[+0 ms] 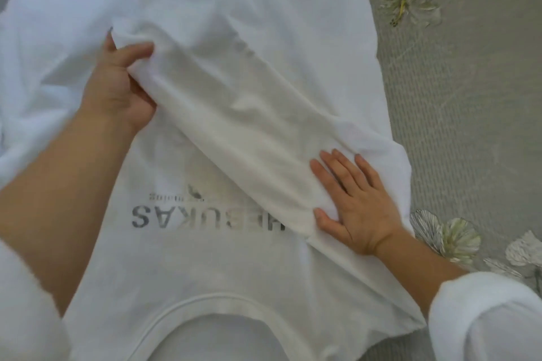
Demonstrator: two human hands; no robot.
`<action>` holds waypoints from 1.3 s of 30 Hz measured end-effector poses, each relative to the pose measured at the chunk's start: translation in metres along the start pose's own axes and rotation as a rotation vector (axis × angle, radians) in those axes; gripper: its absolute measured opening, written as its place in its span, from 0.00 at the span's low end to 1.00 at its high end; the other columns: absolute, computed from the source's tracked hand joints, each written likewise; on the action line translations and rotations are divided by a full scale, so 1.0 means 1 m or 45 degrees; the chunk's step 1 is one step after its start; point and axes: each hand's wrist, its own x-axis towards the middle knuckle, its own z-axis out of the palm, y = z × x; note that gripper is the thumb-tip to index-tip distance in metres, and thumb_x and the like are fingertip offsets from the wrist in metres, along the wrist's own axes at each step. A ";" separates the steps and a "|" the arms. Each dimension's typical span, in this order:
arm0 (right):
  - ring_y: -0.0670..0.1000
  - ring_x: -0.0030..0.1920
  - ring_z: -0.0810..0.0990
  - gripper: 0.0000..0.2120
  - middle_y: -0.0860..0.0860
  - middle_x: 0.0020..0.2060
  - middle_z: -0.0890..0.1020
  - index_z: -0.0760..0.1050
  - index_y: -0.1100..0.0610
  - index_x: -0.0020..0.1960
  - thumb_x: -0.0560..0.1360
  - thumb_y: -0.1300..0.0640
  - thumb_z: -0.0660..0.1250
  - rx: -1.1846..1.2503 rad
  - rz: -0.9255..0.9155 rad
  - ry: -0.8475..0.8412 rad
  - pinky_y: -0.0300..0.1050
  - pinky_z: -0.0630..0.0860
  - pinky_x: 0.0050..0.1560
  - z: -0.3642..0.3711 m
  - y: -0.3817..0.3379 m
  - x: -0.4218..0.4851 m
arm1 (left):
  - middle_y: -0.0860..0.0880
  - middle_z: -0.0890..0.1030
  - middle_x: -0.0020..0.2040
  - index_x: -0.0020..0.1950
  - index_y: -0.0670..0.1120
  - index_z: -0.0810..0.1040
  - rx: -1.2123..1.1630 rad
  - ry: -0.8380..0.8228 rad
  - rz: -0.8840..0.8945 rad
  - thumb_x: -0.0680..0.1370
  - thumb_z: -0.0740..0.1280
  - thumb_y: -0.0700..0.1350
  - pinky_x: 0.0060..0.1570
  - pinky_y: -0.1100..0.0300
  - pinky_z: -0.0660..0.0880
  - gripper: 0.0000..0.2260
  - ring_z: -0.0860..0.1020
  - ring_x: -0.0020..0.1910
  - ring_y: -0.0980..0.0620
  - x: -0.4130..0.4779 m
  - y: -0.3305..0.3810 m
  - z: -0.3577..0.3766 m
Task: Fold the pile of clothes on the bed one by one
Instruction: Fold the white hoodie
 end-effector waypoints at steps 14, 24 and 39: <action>0.55 0.68 0.61 0.32 0.59 0.68 0.69 0.67 0.61 0.70 0.69 0.48 0.56 0.234 0.402 0.180 0.56 0.56 0.68 -0.012 -0.054 0.009 | 0.54 0.73 0.64 0.69 0.53 0.69 1.530 0.055 0.486 0.73 0.67 0.40 0.53 0.63 0.70 0.25 0.72 0.58 0.57 -0.051 -0.003 -0.117; 0.54 0.76 0.56 0.32 0.55 0.75 0.61 0.59 0.55 0.76 0.74 0.48 0.60 0.288 0.017 0.123 0.53 0.48 0.70 -0.004 -0.256 0.123 | 0.53 0.75 0.52 0.61 0.51 0.75 1.452 0.817 0.435 0.75 0.64 0.44 0.55 0.52 0.70 0.15 0.72 0.51 0.54 -0.097 0.083 -0.281; 0.48 0.75 0.33 0.33 0.49 0.76 0.38 0.36 0.47 0.77 0.77 0.37 0.38 0.029 0.195 -0.075 0.51 0.32 0.74 0.032 -0.302 0.141 | 0.52 0.82 0.35 0.42 0.48 0.81 0.774 0.194 -0.415 0.77 0.65 0.49 0.31 0.63 0.75 0.08 0.78 0.33 0.55 -0.075 0.114 -0.263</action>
